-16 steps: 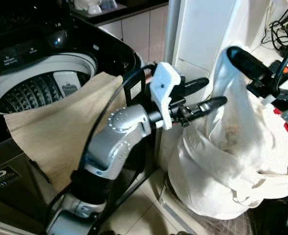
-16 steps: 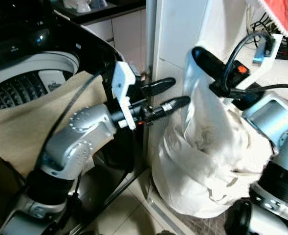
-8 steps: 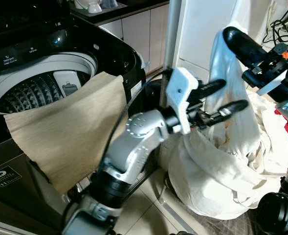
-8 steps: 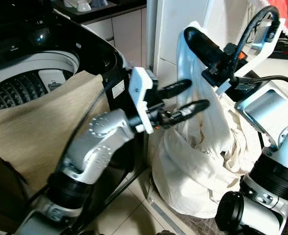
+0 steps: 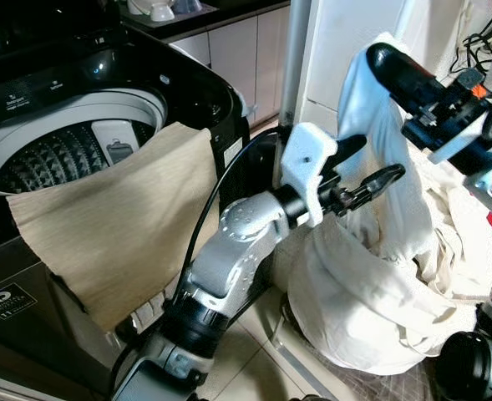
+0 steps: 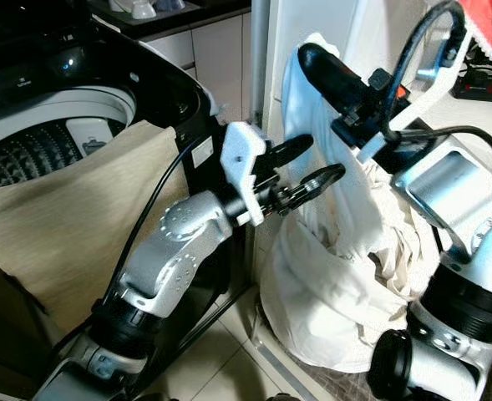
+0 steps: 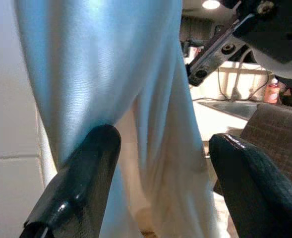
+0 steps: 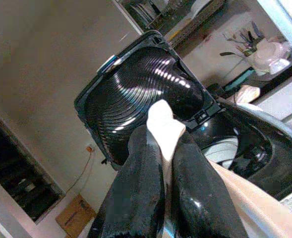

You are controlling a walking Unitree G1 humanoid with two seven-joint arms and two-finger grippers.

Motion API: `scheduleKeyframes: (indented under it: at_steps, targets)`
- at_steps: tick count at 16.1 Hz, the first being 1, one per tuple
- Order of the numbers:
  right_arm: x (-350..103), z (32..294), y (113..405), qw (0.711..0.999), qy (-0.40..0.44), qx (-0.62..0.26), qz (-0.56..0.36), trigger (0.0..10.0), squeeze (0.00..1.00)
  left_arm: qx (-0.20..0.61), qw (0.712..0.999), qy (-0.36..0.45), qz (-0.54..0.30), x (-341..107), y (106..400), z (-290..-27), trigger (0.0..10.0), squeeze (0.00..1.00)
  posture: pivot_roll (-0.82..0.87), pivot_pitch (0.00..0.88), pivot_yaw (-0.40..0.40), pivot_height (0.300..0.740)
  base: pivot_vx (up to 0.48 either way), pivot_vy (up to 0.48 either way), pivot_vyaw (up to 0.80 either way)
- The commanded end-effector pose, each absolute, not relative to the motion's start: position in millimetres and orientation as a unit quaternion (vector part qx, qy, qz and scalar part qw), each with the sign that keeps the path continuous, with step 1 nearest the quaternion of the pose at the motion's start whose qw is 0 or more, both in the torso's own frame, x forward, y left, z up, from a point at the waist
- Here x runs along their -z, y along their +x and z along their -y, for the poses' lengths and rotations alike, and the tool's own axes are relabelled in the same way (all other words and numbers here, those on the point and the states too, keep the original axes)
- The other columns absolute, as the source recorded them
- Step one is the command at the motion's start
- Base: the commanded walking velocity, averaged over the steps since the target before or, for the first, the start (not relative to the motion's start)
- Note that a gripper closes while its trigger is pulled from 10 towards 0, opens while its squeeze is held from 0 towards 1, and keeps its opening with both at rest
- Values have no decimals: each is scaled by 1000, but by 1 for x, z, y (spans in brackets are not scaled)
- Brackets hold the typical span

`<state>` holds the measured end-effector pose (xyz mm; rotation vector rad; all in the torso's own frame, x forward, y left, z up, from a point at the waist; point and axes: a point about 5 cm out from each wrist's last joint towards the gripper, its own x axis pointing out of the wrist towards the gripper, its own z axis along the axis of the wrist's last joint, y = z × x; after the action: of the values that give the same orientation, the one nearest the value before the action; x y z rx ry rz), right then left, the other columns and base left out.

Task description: Clothes washing

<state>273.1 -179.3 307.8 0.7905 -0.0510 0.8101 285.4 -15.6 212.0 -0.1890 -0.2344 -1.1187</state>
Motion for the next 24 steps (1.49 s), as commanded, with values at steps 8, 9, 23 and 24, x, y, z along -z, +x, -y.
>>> scheduleKeyframes:
  at_steps: [8, 9, 23, 24]
  targets:
    - [-311, 175, 268, 844, 365, -393, 17, 0, 0, 537, 828, -116, 115, -216, 295, -45, 10000, 1000, -126, 0, 18, 740, 0, 0, 0]
    - [-311, 173, 268, 843, 366, -395, 16, 0, 0, 534, 828, -124, 116, -217, 299, -40, 10000, 1000, -129, 0, 21, 740, 0, 0, 0]
    - [-309, 165, 265, 836, 371, -404, 8, 0, 0, 577, 797, -156, 88, -203, 285, 14, 0, 0, -140, 0, 28, 740, 0, 0, 0]
    - [-309, 164, 266, 835, 373, -405, 7, 0, 0, 576, 797, -155, 90, -203, 286, 12, 0, 0, -140, 0, 28, 740, 0, 0, 0]
